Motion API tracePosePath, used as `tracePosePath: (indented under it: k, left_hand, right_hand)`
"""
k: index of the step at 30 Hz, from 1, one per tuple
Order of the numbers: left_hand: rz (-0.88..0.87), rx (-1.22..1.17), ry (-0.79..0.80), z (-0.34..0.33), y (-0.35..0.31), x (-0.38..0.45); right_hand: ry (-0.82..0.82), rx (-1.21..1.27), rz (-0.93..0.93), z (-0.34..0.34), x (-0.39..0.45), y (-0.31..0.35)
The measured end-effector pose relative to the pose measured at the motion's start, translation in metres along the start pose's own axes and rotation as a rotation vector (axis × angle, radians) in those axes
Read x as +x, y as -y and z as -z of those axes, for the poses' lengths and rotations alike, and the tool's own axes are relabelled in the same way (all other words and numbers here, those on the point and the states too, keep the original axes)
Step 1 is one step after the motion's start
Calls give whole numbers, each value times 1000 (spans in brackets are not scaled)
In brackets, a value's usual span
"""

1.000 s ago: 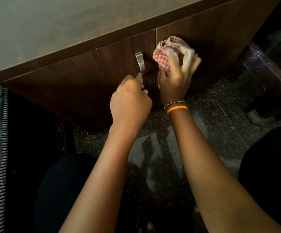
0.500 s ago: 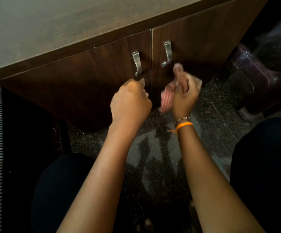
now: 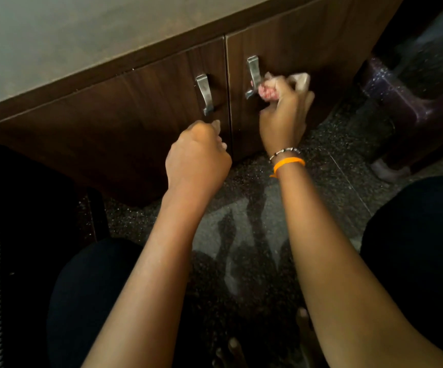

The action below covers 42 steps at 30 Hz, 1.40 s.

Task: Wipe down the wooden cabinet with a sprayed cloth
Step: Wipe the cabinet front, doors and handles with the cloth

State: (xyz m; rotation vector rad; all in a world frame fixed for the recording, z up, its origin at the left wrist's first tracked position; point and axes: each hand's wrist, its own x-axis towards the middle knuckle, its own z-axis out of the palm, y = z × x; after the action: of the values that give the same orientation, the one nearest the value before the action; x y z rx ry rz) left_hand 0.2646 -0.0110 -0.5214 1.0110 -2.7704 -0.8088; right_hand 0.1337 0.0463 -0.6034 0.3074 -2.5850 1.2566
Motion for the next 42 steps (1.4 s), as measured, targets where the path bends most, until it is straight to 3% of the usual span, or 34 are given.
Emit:
tracePosePath:
  k: [4,7,10,14,19,21,25,26,27,29,35,38,42]
  left_hand:
    - [22,-19,-49,9,2,-1]
    - [60,-48,-132,18,6,-1]
    - [69,-68,-185,24,7,-3]
    - [72,-97,-219,29,9,-4]
    - [90,-132,-246,37,12,-6]
    - [100,-130,-246,37,13,-8]
    - [72,-110,-211,36,10,-10]
    - [61,-107,-185,35,9,-11]
    - [55,-105,-170,34,9,-10]
    - [62,-98,-157,30,11,-6]
    - [104,-45,18,10,18,1]
    - [126,-17,88,4,20,2]
    - [146,16,94,3,28,1]
  right_hand:
    - [-12,277,-222,-16,-52,-14]
    - [-92,456,-152,-20,-76,5]
    - [-152,489,-74,-22,-68,33]
    - [-218,393,-175,-30,-52,65]
    - [7,165,-330,-24,-45,84]
    - [97,32,-301,-14,-35,85]
    - [643,-157,-197,-10,-42,53]
    - [708,-170,-206,-12,-57,36]
    - [690,-176,-217,-15,-71,19]
    - [503,-83,-308,-16,-85,-3]
    - [-56,558,-504,-16,-45,-1]
    - [-150,706,-516,-34,-33,21]
    - [-223,624,-632,-65,-26,34]
